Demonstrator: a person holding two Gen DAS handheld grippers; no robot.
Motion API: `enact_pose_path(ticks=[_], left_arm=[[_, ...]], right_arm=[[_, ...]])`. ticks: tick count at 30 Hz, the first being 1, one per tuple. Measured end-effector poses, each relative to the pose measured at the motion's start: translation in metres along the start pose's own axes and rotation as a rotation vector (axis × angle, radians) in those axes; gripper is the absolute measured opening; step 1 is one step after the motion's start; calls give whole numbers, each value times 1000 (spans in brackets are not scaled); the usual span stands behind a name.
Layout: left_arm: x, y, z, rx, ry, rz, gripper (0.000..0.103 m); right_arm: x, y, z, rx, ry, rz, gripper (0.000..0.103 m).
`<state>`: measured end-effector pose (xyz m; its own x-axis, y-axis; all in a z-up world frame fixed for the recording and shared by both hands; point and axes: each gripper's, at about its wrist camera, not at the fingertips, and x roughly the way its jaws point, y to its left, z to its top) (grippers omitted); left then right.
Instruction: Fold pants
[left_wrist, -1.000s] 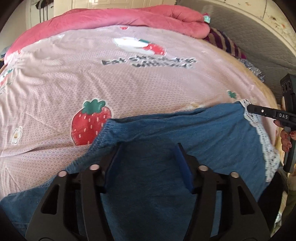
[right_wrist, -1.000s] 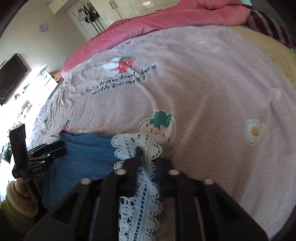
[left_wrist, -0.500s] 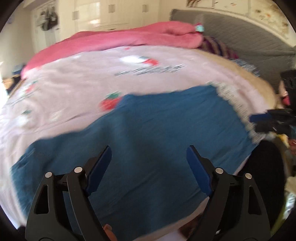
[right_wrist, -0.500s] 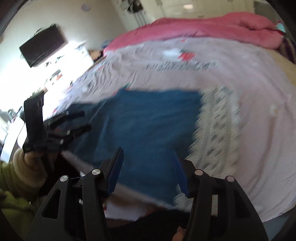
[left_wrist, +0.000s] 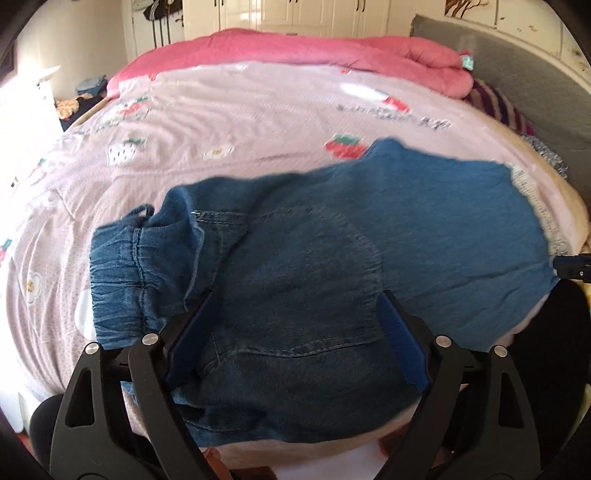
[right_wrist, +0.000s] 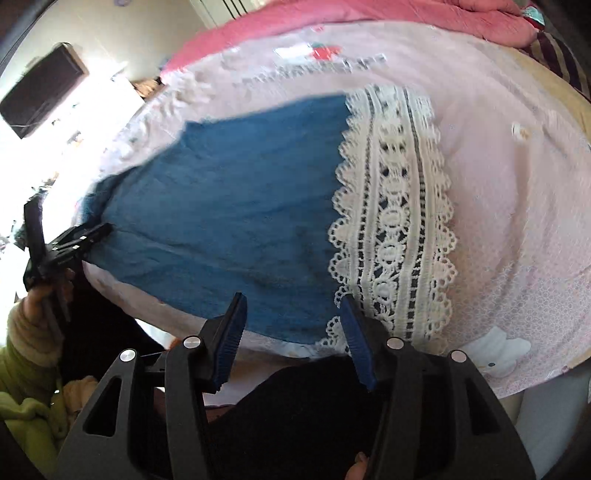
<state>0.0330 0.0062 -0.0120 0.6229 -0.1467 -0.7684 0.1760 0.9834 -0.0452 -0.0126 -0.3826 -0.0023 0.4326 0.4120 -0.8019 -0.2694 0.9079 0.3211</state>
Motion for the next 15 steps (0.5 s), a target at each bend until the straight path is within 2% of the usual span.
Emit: enact_pose_path(ticks=[3,7,10,15], left_arm=[[-22,-22,5,45,-46,-47,86],[-41,-70,15,146,-110,-125,90],[-44,-117,22,240,-142,-179,93],[-32,-182,24,363,-148,-241,94]], right_arm=[[-24,-10,11,13,-78,-1,60],[-36,-23,34,19,-123,-19,65],[-32,-33,55,28,-132,-14,68],[-11,-52,90,28,-127,-35,72]])
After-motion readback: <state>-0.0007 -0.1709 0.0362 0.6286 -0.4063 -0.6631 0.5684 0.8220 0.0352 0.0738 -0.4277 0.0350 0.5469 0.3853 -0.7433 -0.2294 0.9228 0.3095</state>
